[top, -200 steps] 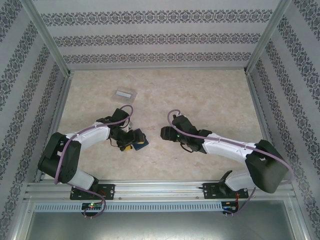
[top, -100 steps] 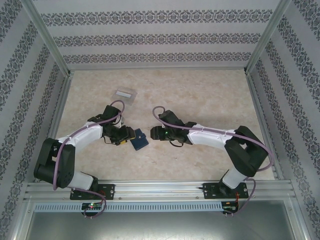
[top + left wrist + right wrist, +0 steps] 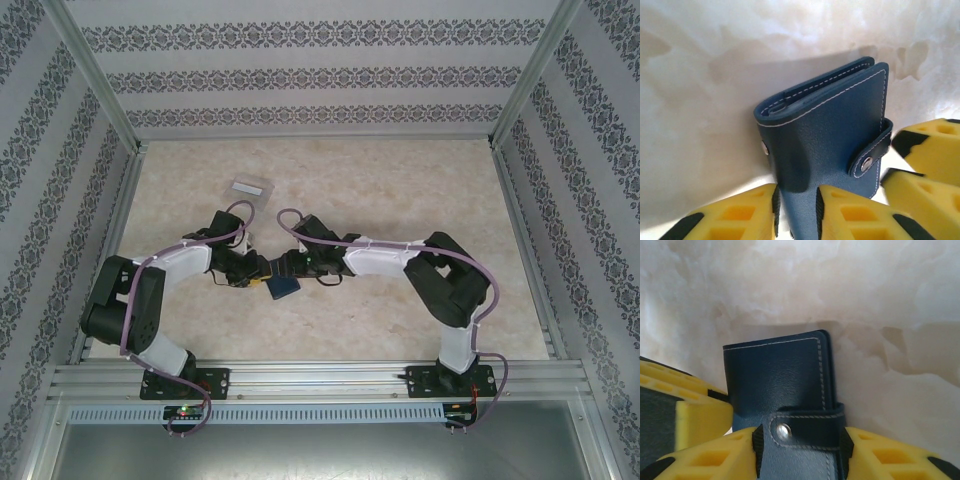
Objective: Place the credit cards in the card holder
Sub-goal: Pick up the card holder from the center of the table.
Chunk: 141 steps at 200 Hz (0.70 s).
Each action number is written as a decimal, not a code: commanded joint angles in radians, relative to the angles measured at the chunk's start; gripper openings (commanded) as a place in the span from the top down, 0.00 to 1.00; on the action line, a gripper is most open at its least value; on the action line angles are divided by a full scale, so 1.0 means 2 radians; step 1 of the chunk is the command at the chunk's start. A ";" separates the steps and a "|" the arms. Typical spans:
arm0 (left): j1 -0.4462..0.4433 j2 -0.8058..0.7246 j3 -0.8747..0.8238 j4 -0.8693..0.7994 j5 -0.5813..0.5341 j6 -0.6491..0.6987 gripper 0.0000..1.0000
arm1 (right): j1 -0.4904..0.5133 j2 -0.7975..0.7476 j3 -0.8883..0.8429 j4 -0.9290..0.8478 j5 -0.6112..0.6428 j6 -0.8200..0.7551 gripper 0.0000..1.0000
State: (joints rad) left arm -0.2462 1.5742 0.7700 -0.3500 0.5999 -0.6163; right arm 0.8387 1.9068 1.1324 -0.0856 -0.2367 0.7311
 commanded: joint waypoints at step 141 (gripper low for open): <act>0.005 0.035 0.008 0.034 -0.021 -0.024 0.47 | 0.013 0.018 -0.003 0.028 -0.017 0.027 0.60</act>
State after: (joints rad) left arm -0.2371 1.6184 0.8047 -0.3573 0.6029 -0.6342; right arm 0.8364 1.9259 1.1370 -0.0532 -0.2298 0.7837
